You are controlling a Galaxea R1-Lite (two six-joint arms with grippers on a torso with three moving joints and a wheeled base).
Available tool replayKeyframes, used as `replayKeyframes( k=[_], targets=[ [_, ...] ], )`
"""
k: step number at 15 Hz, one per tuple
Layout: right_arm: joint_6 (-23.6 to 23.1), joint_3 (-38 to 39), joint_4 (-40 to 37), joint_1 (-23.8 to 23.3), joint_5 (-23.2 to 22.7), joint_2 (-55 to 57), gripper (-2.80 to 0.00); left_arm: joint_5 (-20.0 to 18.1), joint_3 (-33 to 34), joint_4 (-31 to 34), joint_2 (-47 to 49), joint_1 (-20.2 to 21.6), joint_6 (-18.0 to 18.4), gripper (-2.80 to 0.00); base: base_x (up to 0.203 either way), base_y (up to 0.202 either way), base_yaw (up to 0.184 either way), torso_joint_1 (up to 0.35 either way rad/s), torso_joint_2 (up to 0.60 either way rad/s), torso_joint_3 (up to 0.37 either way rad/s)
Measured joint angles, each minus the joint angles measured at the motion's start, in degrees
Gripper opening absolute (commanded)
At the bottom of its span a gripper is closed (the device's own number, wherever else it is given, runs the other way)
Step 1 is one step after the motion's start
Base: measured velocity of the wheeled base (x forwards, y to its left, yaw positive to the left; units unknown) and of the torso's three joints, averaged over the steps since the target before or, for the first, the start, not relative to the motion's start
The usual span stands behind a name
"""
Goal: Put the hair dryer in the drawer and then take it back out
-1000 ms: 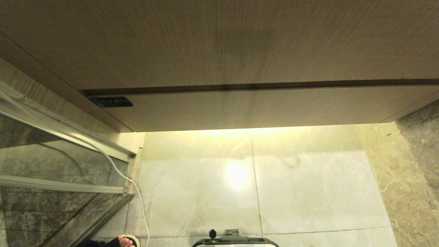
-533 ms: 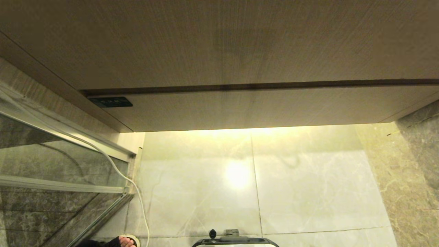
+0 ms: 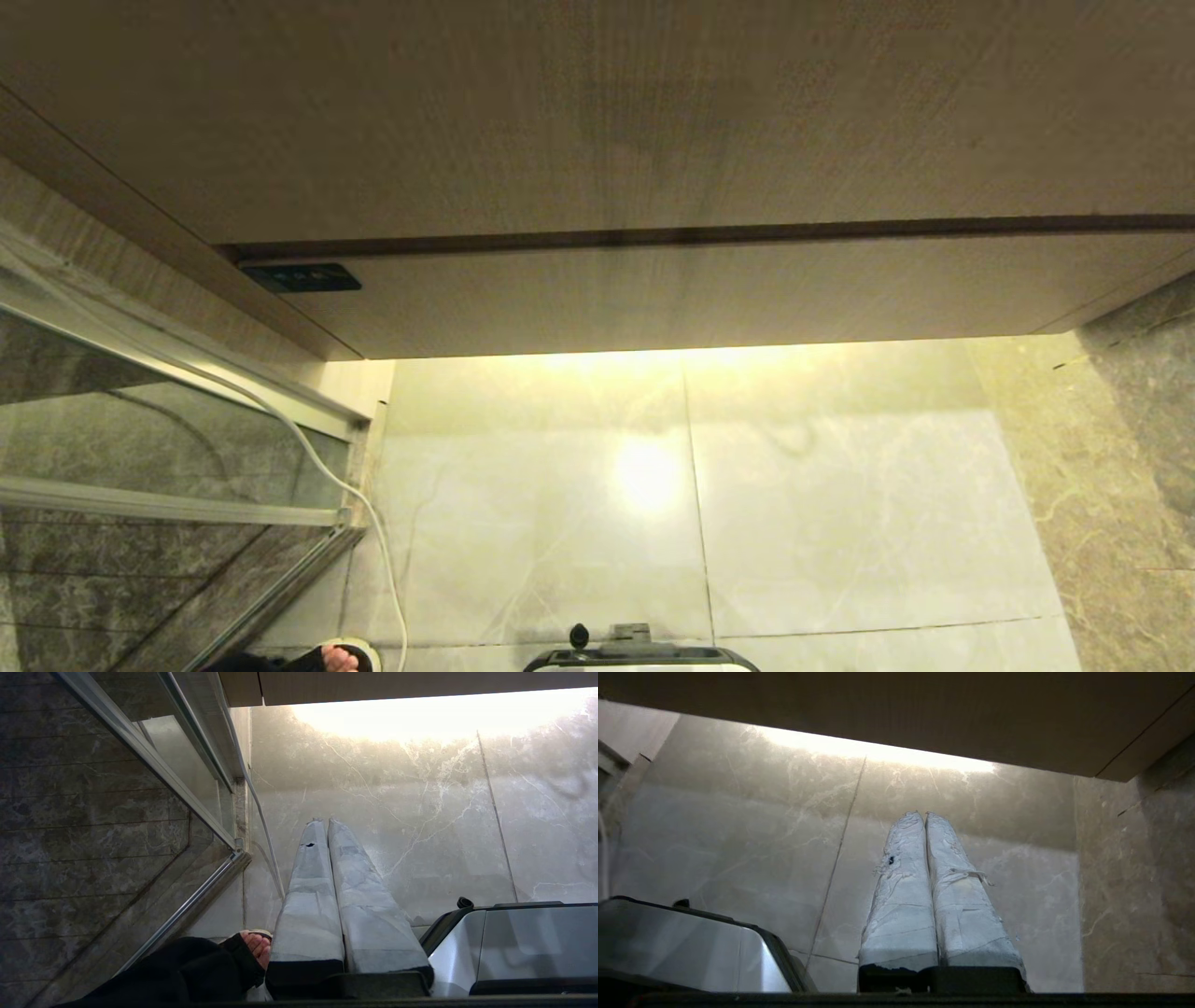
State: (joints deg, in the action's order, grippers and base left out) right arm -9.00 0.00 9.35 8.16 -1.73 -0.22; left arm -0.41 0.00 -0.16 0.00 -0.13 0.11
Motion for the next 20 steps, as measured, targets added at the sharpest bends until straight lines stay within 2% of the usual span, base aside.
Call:
replayKeyframes(
  k=[1, 5, 20],
  targets=[
    [2.2, 0.0, -0.6, 0.0, 0.0, 0.0, -2.8, 0.0, 0.0, 0.0, 0.0, 0.0, 0.0, -2.8, 0.0, 0.0, 0.0, 0.0, 0.0, 0.0],
    [5.0, 0.0, -3.2, 0.0, 0.2, 0.0, -2.8, 0.0, 0.0, 0.0, 0.0, 0.0, 0.0, -2.8, 0.0, 0.0, 0.0, 0.0, 0.0, 0.0],
    [5.0, 0.0, -3.2, 0.0, 0.3, 0.1, -2.8, 0.0, 0.0, 0.0, 0.0, 0.0, 0.0, -2.8, 0.0, 0.0, 0.0, 0.0, 0.0, 0.0]
  ],
)
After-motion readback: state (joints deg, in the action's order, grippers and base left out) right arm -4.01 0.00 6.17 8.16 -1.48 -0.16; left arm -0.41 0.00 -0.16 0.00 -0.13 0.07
